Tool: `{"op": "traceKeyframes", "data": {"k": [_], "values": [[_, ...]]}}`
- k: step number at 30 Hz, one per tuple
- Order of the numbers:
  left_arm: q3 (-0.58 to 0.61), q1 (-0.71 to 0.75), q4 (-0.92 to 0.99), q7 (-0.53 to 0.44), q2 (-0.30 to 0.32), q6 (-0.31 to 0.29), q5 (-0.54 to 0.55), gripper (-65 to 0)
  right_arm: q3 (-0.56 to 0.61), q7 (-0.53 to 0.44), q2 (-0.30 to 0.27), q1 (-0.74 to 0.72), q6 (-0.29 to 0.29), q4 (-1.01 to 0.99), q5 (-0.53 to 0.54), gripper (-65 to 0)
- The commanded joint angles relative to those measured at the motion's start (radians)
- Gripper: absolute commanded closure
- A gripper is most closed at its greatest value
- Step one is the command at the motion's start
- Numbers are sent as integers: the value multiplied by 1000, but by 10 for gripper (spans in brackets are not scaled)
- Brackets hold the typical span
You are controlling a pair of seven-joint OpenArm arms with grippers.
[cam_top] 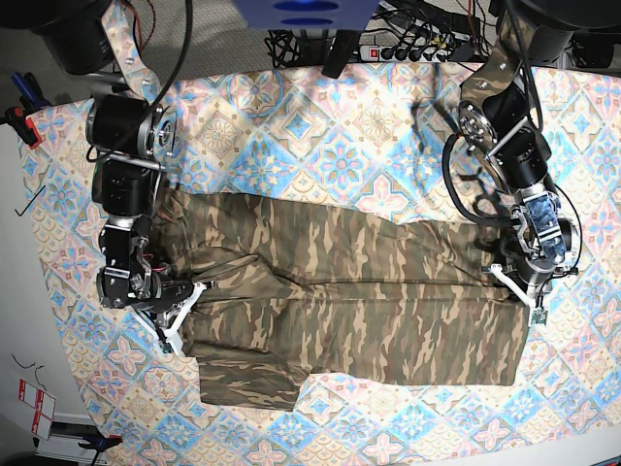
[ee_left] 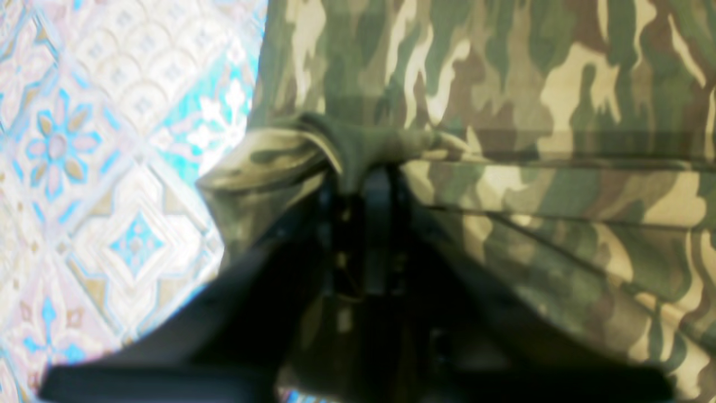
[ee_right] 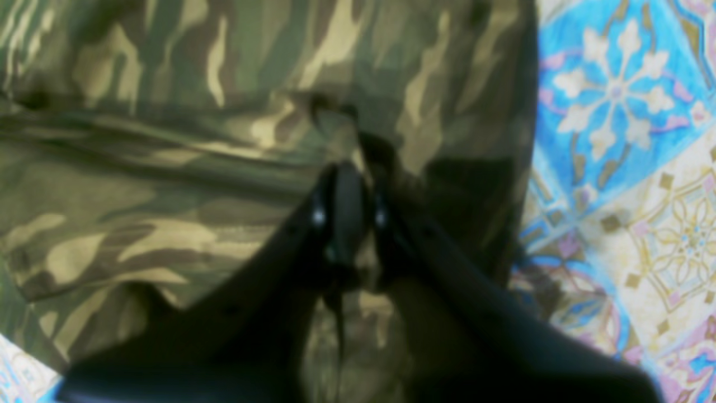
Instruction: Fold the T-shirt properly
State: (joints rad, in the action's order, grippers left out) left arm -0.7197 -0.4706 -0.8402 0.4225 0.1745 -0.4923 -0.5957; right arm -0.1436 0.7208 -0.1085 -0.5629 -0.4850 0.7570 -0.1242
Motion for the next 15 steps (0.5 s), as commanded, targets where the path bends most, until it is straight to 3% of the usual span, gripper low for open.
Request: {"op": "traceKeyframes", "data": {"k": [1, 5, 7, 11, 15], "values": [[1, -27, -15, -20, 17, 14, 6, -158, 0, -25, -12, -46, 6, 14, 5, -93], [1, -23, -15, -20, 17, 14, 6, -346, 0, -68, -12, -67, 6, 20, 5, -219], [1, -23, -17, -20, 17, 14, 6, -401, 0, -88, -12, -73, 6, 20, 5, -276], [1, -23, -20, -20, 18, 14, 6, -428, 0, -117, -10, -92, 6, 31, 5, -376], [1, -29, -29, -21, 18, 14, 15, -428, 0, -145, -7, -92, 6, 95, 5, -409]]}}
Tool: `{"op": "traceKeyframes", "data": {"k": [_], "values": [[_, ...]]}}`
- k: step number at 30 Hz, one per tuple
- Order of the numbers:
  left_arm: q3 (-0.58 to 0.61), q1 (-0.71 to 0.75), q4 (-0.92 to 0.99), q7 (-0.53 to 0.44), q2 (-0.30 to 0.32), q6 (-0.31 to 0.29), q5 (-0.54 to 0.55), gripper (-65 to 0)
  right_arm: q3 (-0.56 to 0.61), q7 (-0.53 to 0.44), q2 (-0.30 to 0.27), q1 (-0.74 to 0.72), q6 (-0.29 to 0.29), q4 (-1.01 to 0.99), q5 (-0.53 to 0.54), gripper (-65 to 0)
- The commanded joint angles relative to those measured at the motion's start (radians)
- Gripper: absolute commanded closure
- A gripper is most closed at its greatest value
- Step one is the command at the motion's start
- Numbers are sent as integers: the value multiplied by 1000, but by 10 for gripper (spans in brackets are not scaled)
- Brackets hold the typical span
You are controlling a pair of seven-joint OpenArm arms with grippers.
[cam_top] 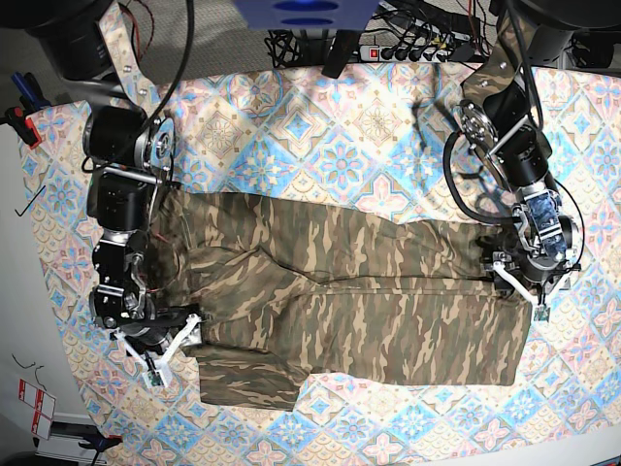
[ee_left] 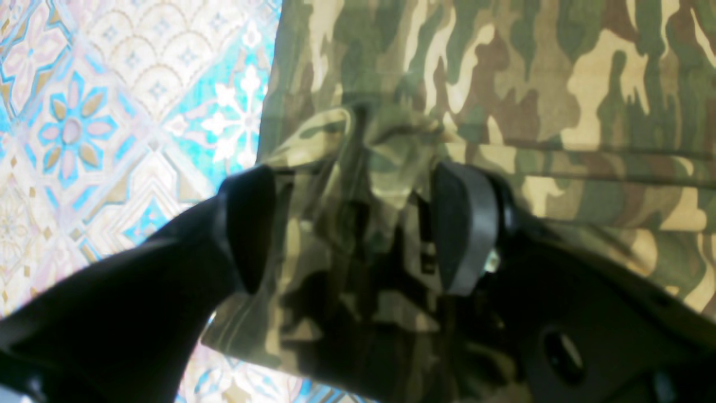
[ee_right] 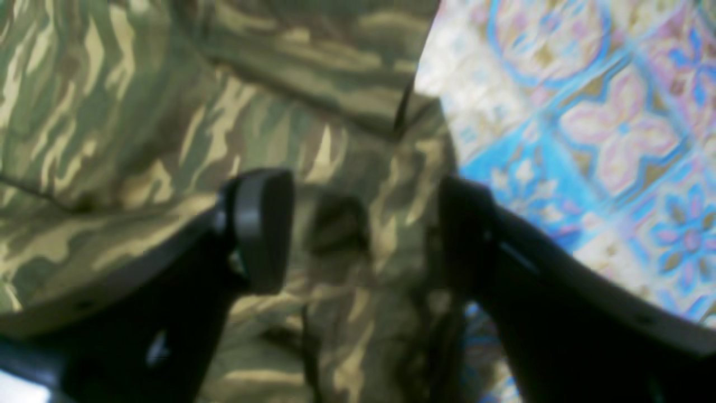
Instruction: Fold the T-shirt properly
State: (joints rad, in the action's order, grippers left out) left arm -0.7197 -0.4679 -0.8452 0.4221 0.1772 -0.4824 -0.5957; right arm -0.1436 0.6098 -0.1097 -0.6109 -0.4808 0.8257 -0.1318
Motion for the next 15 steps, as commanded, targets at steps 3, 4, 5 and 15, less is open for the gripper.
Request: {"op": "traceKeyframes", "data": {"k": [3, 4, 5, 15], "values": [[1, -25, -113, -79, 6, 4, 18, -428, 0, -61, -6, -40, 1, 156, 13, -409], [-2, -21, -135, -113, 3, 4, 18, -428, 0, -63, -3, -36, 1, 197, 13, -409], [-4, -12, -156, -147, -3, 4, 18, -428, 0, -60, -3, -16, 1, 237, 13, -409], [-8, 100, -288, -417, -38, 4, 16, -430, -8, 74, -6, 128, 1, 419, 14, -412]]}}
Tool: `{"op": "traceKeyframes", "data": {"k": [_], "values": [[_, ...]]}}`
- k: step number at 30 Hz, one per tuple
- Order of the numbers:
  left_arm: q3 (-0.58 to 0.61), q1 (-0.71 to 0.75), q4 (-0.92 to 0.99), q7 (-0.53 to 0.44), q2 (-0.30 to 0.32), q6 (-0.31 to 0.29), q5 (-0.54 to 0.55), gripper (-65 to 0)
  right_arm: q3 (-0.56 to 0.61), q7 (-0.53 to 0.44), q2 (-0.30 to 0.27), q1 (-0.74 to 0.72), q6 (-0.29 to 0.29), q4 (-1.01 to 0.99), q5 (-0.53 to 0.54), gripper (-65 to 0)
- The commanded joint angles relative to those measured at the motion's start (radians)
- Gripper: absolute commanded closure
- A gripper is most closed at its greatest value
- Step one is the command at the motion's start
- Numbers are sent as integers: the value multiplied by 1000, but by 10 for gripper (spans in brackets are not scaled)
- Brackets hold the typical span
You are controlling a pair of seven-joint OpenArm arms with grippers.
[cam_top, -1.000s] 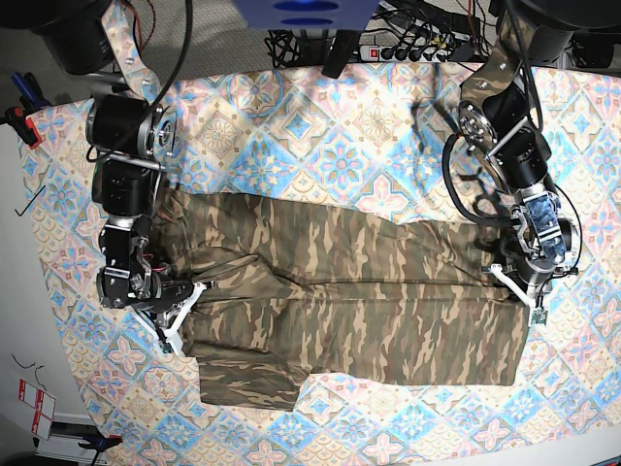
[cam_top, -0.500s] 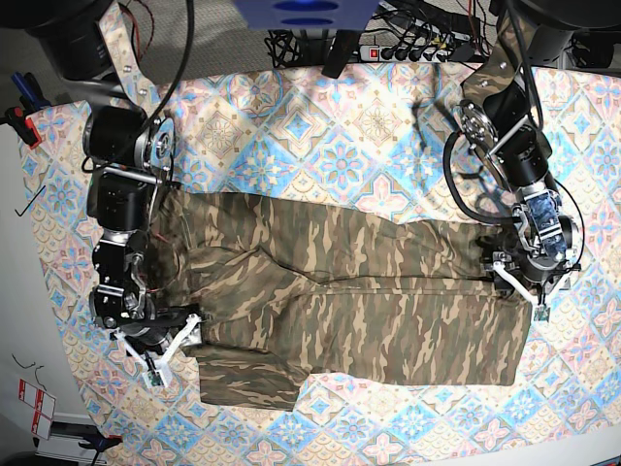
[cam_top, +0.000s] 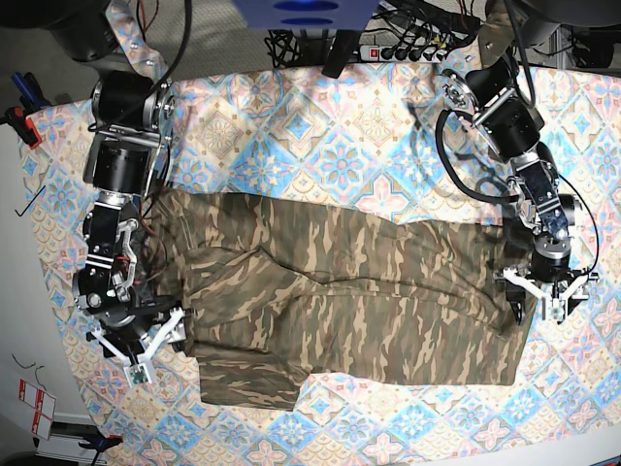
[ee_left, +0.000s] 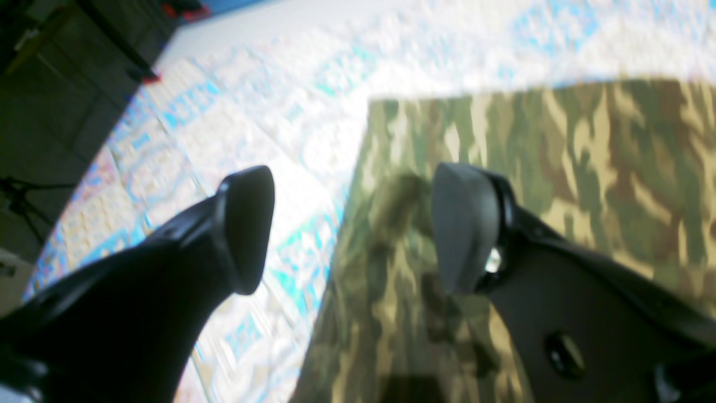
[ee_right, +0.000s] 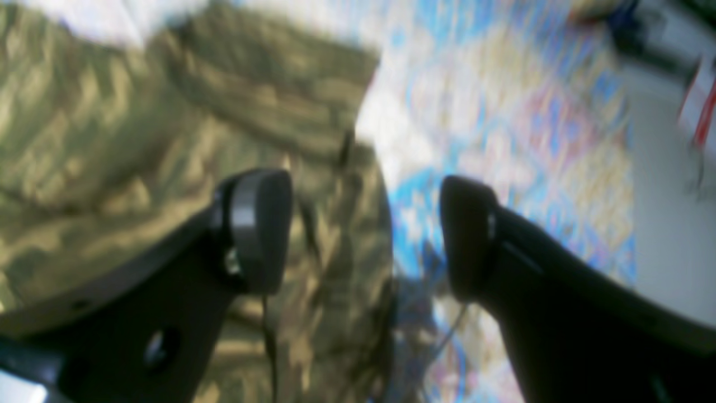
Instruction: Fold the T-shirt properly
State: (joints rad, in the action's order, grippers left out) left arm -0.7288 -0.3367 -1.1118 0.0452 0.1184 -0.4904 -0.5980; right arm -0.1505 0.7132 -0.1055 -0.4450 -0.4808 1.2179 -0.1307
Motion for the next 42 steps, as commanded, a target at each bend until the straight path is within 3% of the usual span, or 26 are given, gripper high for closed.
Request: {"op": "traceKeyframes", "data": {"k": [1, 6, 12, 16, 19, 23, 25, 31, 35, 39, 42], "values": [[-12, -26, -21, -40, 22, 12, 20, -429, -2, -10, -13, -25, 1, 41, 13, -412], [-130, -9, -23, -46, 23, 3, 11, -434, -119, 78, -15, 62, 1, 141, 13, -412], [-130, 67, -23, -40, 83, 2, 8, -435, -335, 231, -12, 87, -16, 148, 19, -413], [-130, 100, -21, -38, 85, 0, 5, -435, -426, 313, -10, 93, -146, 116, 21, -413], [-130, 101, -20, -37, 85, -44, -44, -435, -469, 357, -4, 96, -203, 83, 21, -413], [-130, 92, -20, 34, 79, -126, -89, -433, -513, 374, 17, 96, -217, 3, 21, -413], [-131, 54, -20, 104, 80, -201, -90, -431, -524, 374, 19, 94, -217, -56, 21, -413], [-131, -15, -20, 292, 85, -208, -93, -430, -530, 365, 19, 85, -217, -223, 22, -413], [-131, -17, -20, 298, 85, -208, -96, -430, -573, 365, 19, 59, -217, -327, 65, -413], [-131, -11, -20, 302, 85, -208, -96, -430, -565, 369, 14, 58, -217, -407, 150, -413], [-131, -9, -20, 304, 85, -208, -118, -430, -547, 374, 16, 58, -217, -421, 156, -413]]}}
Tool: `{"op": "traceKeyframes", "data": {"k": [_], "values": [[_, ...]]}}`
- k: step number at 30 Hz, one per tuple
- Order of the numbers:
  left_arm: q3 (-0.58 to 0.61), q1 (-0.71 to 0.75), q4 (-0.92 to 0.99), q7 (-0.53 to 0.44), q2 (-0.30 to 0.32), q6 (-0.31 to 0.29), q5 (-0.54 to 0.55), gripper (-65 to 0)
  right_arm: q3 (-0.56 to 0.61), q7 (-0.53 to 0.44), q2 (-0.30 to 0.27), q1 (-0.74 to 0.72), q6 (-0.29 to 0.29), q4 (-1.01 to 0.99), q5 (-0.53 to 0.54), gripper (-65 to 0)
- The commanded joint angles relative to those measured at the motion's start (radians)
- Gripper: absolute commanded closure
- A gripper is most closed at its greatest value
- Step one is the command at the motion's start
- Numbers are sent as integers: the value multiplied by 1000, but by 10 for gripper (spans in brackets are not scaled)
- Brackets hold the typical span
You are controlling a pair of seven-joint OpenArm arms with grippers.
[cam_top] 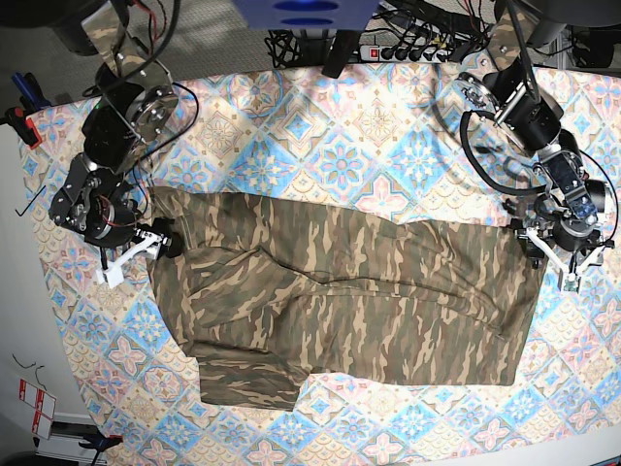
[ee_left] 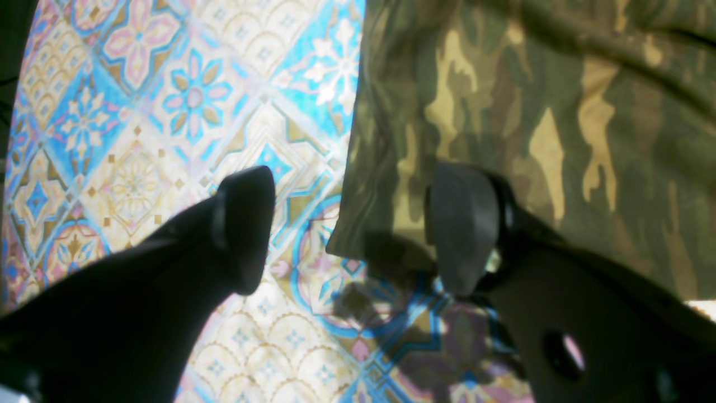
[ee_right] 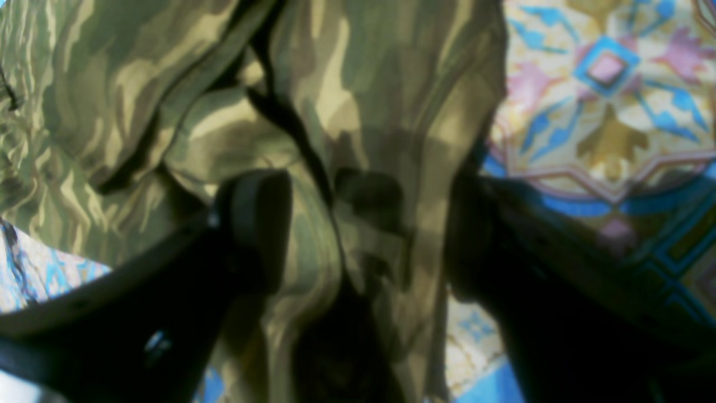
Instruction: Fold the T-shirt properly
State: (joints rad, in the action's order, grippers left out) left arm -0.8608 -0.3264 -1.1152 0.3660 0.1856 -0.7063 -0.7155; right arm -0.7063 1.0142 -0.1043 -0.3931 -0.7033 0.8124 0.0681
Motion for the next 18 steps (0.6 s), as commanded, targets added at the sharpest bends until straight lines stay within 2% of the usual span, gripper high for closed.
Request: {"op": "traceKeyframes", "data": {"k": [1, 5, 8, 18], "values": [[1, -20, -16, -17, 18, 8, -20, -430, 26, 74, 15, 7, 5, -15, -41, -413], [1, -24, -16, -17, 18, 8, -80, -430, 73, 105, 21, 9, 5, -17, -37, -413], [2, -27, -16, -17, 18, 8, -82, -429, 73, 114, 42, 12, 5, -14, -37, -411], [1, -93, -12, 14, 16, 8, -69, -432, 80, 114, 48, 61, 5, -9, -38, -409]]}}
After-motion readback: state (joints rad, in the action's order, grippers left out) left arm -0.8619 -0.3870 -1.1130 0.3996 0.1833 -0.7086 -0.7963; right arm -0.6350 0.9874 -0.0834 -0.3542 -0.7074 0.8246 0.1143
